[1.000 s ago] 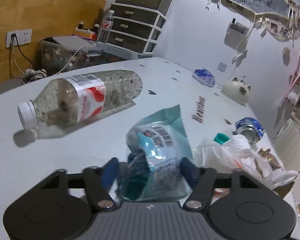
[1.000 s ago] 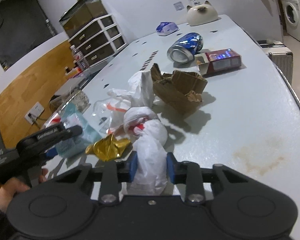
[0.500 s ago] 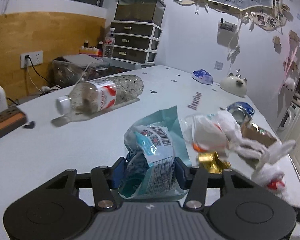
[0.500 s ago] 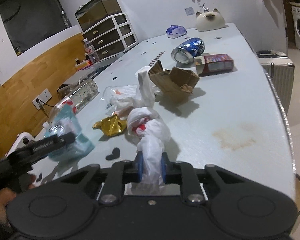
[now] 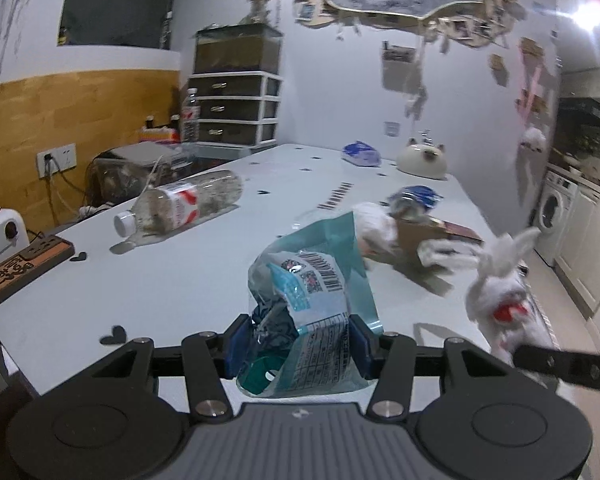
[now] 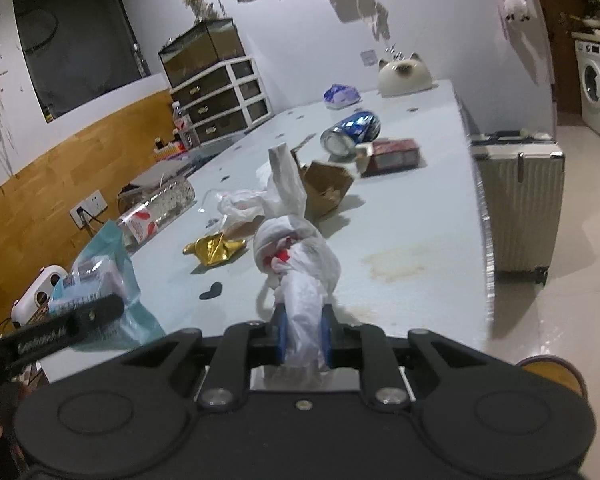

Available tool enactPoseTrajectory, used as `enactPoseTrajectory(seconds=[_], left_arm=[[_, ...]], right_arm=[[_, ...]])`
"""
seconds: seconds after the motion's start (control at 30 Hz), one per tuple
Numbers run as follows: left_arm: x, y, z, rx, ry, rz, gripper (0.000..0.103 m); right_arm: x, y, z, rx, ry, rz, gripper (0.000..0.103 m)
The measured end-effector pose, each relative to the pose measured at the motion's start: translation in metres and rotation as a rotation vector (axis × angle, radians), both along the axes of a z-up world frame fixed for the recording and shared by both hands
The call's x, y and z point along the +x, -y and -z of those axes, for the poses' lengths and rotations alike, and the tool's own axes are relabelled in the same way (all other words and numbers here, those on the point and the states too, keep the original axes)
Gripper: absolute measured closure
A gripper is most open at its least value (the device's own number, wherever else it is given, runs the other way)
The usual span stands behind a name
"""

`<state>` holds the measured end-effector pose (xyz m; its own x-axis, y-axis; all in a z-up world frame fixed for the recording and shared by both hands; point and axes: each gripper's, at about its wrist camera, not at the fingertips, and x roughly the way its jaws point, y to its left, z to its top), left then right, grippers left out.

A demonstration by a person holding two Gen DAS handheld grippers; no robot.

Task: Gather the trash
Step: 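Carry the teal bag and white bag with both tools over the yellow bin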

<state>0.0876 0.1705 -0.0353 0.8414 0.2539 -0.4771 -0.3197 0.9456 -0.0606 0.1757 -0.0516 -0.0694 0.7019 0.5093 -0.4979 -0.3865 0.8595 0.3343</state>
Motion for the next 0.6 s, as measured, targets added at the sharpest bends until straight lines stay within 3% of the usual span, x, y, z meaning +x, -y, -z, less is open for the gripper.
enactPoseTrajectory(seconds=[0.6], left_arm=[[-0.033, 0.096, -0.020, 0.037, 0.066, 0.116, 0.051]], right_arm=[[-0.054, 0.092, -0.025, -0.013, 0.129, 0.093, 0.086]])
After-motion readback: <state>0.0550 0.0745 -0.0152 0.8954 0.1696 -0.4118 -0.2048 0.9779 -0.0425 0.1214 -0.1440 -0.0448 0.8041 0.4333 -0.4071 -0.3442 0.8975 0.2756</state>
